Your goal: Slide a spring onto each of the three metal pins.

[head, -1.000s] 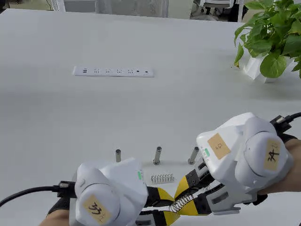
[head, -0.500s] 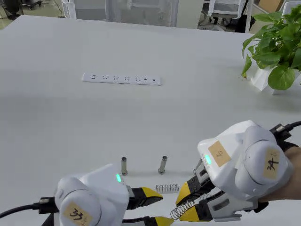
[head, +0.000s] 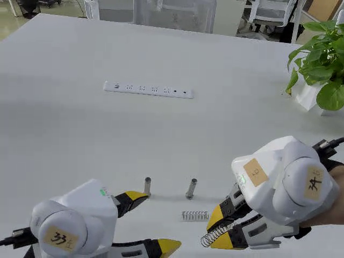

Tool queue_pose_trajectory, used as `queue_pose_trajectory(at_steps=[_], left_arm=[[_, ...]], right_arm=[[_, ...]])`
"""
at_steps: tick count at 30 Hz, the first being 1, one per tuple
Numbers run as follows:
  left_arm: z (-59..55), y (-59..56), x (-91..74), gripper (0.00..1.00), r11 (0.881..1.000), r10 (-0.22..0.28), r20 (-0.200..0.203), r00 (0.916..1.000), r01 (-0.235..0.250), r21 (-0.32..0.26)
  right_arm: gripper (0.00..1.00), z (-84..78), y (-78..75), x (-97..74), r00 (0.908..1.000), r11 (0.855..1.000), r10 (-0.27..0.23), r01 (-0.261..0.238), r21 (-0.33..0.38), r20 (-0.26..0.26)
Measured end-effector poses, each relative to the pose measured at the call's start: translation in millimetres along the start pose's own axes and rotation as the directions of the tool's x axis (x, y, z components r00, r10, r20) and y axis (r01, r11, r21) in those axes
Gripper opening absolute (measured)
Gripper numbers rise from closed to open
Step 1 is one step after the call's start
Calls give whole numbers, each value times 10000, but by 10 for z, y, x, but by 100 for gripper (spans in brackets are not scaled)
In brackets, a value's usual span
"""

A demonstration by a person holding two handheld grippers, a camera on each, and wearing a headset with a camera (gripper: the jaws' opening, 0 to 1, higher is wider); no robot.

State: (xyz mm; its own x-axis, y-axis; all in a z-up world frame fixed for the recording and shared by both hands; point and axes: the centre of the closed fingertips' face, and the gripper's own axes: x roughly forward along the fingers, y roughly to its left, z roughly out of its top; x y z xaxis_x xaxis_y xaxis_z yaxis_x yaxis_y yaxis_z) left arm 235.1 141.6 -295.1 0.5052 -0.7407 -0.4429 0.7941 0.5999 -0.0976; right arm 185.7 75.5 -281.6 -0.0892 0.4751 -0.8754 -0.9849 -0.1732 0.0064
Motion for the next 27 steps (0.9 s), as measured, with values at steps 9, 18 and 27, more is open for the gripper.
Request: queue_pose_trajectory(at_steps=[9,18,27], left_arm=[[-121,183,-83,81,9953,955,-162,9953,-958,-165],[-156,302,-134,99,9821,1813,-60,9834,-1814,-508],[-178,296,-111,99,9765,2044,-39,9789,-2042,-695]], right_arm=[[7,3,-122,-46,9997,9994,-48,40,-329,-231],[7,39,-315,-44,9983,9964,-149,101,-842,-558],[7,144,-536,-23,9974,9925,-192,107,-1215,-695]])
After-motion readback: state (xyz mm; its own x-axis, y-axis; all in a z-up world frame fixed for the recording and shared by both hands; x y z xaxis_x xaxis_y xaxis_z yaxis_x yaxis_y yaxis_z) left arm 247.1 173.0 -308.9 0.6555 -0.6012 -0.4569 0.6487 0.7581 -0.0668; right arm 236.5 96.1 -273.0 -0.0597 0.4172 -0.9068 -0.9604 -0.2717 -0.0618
